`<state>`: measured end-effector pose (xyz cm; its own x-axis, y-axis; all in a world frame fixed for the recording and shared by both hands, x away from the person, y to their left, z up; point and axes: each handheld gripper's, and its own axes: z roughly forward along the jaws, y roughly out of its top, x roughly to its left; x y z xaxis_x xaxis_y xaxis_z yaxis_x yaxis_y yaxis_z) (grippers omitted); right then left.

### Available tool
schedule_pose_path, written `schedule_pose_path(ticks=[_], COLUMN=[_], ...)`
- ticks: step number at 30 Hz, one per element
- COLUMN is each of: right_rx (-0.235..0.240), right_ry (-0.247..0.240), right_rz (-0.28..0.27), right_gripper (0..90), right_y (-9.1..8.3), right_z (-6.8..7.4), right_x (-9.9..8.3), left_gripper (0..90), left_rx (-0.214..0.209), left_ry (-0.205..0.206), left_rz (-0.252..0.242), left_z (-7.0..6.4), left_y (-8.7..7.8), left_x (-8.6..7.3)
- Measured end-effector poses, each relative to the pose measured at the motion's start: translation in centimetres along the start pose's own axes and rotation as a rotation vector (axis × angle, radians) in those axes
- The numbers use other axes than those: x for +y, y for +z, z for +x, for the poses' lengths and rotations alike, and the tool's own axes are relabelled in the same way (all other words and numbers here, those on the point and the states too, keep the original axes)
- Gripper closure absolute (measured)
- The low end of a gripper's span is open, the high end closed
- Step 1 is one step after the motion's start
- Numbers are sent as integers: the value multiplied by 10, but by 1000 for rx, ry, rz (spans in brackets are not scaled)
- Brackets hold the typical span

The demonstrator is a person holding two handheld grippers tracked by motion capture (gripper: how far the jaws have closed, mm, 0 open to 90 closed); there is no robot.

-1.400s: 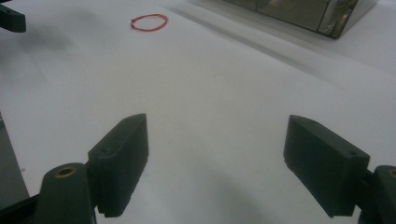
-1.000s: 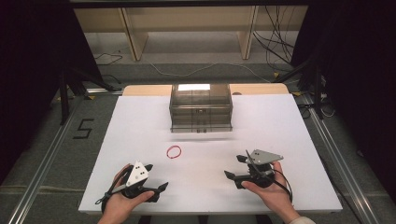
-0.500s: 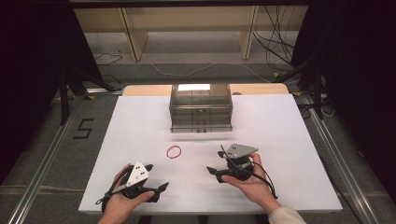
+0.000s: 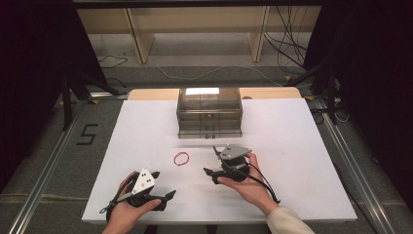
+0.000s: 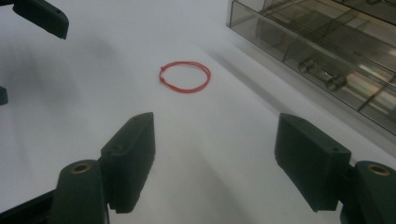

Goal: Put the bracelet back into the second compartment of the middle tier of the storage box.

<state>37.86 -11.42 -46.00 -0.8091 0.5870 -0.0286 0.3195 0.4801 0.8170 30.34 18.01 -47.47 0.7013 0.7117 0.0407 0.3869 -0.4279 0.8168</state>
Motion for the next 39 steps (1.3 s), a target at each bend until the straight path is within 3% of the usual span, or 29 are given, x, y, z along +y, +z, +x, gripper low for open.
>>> schedule_pose_path(ticks=[8,16,23,39], right_rx=[62,96,113,148], right_ry=[-21,-56,-48,-67], right_rz=[24,37,55,171], right_gripper=[346,372,412,512], right_y=[22,42,62,111], right_z=[7,13,19,24], right_x=[12,23,31,42], left_gripper=[170,170,170,173], left_rx=[1,0,-3,-5], left_ry=[-2,-2,0,2], left_rz=[0,-1,-3,-4], left_z=[0,0,0,0], left_y=[1,1,1,1], left_x=[0,0,0,0])
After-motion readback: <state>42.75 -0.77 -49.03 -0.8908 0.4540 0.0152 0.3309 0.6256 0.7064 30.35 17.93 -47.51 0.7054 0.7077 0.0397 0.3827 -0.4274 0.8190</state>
